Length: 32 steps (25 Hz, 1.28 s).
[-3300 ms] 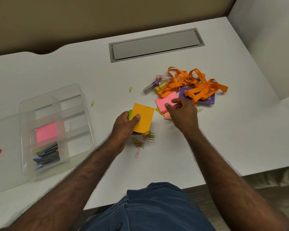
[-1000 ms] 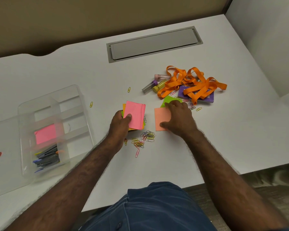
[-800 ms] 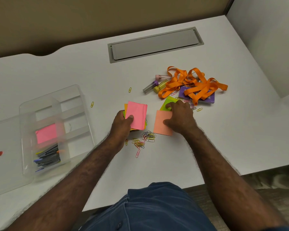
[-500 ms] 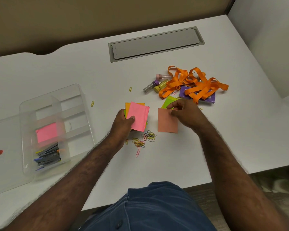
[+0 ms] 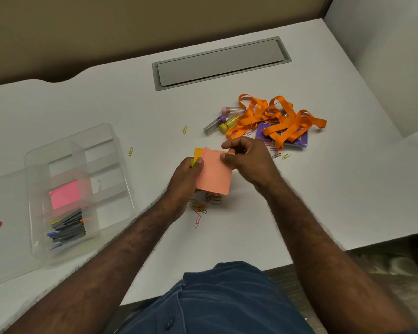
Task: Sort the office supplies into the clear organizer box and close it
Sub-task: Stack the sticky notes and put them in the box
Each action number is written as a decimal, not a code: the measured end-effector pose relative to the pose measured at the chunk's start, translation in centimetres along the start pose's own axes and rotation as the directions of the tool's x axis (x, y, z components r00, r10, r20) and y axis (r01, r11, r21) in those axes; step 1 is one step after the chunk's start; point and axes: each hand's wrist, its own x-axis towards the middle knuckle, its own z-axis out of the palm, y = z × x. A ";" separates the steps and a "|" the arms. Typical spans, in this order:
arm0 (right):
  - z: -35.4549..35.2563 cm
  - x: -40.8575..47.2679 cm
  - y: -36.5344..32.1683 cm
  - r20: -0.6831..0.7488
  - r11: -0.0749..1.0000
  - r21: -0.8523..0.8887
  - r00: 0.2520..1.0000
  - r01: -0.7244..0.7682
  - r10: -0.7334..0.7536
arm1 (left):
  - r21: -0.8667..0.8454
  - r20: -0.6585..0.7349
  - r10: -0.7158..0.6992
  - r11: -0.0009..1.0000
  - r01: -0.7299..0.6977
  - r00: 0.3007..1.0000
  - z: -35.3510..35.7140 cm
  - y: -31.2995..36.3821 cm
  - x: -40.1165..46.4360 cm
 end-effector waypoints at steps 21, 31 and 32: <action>-0.6 2.0 2.6 -0.177 0.828 -0.559 0.982 -0.041 -0.070 | -0.027 -0.047 -0.001 1.000 -0.001 0.999 -1.0 -1.2 0.0; -2.6 4.9 4.9 -0.170 0.479 -0.861 0.984 -0.171 0.046 | 0.006 -0.029 0.003 1.000 -0.003 1.000 -0.9 -1.3 -0.3; -2.7 5.2 4.8 -0.158 0.497 -0.849 0.983 -0.182 0.090 | 0.013 -0.028 0.007 1.000 -0.006 1.000 -0.8 -1.3 -0.3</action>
